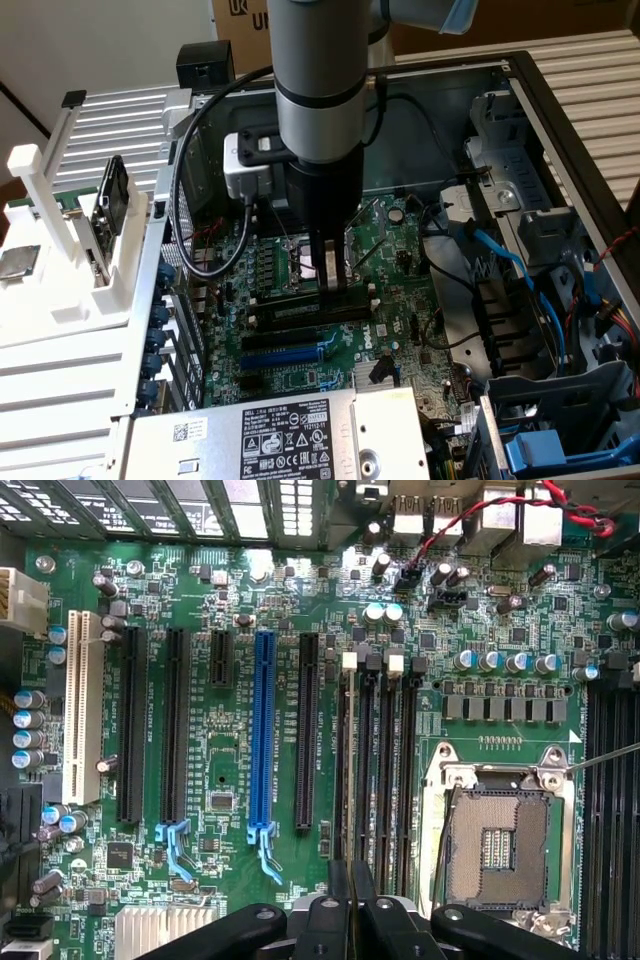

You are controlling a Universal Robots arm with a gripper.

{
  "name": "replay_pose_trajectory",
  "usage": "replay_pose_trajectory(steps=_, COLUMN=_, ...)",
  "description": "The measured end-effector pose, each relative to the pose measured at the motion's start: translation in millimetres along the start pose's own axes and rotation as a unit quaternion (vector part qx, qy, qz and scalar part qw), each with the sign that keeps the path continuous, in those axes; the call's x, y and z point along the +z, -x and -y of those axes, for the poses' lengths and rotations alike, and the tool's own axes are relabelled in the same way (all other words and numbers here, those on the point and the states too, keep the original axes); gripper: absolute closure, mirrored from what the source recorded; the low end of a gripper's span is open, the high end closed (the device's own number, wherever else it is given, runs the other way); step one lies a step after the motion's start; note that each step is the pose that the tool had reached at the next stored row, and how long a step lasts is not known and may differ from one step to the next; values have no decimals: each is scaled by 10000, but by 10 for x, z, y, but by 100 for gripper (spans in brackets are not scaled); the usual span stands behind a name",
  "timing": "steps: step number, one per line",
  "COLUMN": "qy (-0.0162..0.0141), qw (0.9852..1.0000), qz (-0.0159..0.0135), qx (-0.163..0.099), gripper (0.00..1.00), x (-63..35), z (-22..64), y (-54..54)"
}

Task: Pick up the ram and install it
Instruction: 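Insert the ram into the slot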

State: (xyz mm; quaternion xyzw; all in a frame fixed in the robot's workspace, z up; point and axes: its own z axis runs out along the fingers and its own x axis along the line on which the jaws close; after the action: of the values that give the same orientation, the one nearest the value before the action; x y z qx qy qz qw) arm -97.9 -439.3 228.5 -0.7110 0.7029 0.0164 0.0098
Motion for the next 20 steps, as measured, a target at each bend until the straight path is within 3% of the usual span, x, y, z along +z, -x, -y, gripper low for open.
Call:
replay_pose_trajectory(steps=13, qy=-44, qw=10000, qz=-1, qx=-2, gripper=88, x=0, z=-30, y=-15)
replay_pose_trajectory(steps=20, qy=-47, qw=10000, qz=4, qx=-3, gripper=88, x=0, z=-19, y=-19)
